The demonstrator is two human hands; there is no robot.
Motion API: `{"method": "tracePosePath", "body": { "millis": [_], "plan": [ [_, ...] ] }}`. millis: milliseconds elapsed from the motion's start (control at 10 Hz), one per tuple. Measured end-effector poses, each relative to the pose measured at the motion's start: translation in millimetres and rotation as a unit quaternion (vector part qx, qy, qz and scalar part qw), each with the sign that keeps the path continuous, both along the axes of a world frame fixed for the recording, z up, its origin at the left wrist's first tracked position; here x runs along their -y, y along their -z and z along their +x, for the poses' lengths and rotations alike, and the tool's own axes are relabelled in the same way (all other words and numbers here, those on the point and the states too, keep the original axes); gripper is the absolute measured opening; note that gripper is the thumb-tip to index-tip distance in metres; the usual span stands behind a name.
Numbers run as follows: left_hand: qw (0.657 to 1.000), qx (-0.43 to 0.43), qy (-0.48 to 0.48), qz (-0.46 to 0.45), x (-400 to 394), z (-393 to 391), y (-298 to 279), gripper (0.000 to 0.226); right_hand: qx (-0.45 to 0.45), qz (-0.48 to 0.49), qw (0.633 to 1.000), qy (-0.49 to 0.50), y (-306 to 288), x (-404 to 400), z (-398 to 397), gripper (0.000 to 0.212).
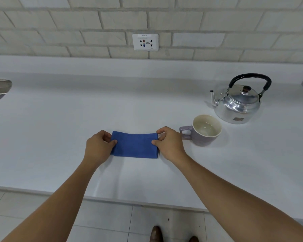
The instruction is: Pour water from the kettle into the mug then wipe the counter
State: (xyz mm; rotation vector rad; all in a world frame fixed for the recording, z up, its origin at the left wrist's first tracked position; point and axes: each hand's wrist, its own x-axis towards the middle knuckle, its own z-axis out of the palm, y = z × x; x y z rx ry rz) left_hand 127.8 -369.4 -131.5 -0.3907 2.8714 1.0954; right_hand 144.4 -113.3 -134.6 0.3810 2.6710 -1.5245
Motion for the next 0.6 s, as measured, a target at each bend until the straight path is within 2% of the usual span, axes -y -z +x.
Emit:
{"method": "tracePosePath", "body": {
  "millis": [100, 200, 300, 400, 500, 600],
  "plan": [
    [1.000, -0.009, 0.009, -0.013, 4, 0, 6, 0.019, -0.036, 0.069, 0.997, -0.024, 2, 0, 4, 0.039],
    [0.999, -0.024, 0.018, -0.020, 6, 1, 7, 0.026, -0.051, 0.088, 0.994, -0.040, 3, 2, 10, 0.024],
    [0.996, -0.060, 0.046, -0.049, 4, 3, 5, 0.030, -0.059, 0.081, 0.995, -0.029, 3, 3, 20, 0.012],
    [0.988, -0.112, 0.097, -0.041, -3, 10, 0, 0.015, -0.064, 0.063, 0.996, -0.021, -1, -1, 33, 0.006],
    [0.977, -0.142, 0.162, -0.014, -21, 22, -10, 0.015, -0.064, 0.061, 0.996, -0.020, -8, -16, 49, 0.008],
    [0.968, -0.128, 0.215, 0.015, -43, 33, -18, 0.020, -0.065, 0.060, 0.996, -0.030, -14, -34, 66, 0.006]
  ]
}}
